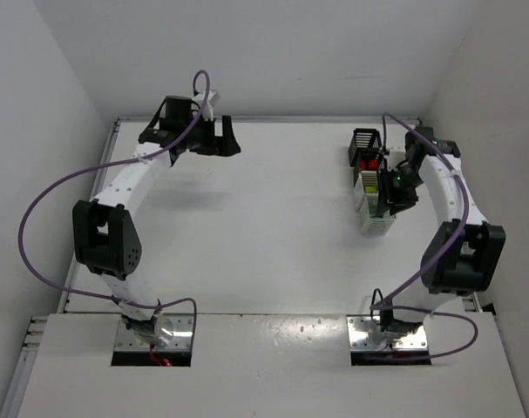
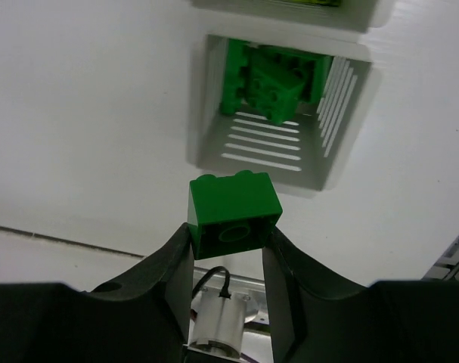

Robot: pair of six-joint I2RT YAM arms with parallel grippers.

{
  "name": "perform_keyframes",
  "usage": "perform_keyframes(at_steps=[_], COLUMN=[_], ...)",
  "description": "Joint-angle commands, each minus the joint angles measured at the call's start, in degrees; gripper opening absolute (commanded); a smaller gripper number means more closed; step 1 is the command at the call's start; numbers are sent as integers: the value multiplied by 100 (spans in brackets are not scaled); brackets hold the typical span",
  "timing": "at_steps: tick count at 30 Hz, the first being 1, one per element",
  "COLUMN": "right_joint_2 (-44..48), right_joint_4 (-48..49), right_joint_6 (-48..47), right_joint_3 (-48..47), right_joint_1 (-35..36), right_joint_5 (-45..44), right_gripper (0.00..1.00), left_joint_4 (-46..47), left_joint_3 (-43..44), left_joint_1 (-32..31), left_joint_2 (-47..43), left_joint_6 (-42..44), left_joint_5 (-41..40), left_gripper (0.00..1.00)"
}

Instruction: Sort the legos into containers by color

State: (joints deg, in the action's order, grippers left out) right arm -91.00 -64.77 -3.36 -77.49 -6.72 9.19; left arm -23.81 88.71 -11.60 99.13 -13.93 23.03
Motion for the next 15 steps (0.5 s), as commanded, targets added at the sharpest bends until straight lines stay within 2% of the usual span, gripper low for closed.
perform_keyframes(at_steps=[1,5,12,13,14,15], right_joint_2=[-189,-383,-647,-717,-769,-770], right_joint_4=[-114,-114,17,17,17,17], right_joint_6=[-183,-130,-78,-78,-78,-78], right_joint_3=[-284,-144,-362,-424,-424,-494], right_joint_1=[-232,-365,-418,-418,-418,-418], right_joint_5=[-198,-198,-67,3,56,56], right_gripper=[0,0,0,2,10,15], left_joint_4=[-185,-247,-176,-229,-281,-282], left_joint_3=[112,6,-161,-108,-30,23], left_joint_1=[8,-45,8,8,8,8], left_joint_2=[-316,-386,-439,-360,-290,-289], left_joint_6=[452,453,-118,-118,-57,-57], left_joint_5=[-360,-509,-669,-616,-528,-475], left_gripper=[100,100,100,100,100,100])
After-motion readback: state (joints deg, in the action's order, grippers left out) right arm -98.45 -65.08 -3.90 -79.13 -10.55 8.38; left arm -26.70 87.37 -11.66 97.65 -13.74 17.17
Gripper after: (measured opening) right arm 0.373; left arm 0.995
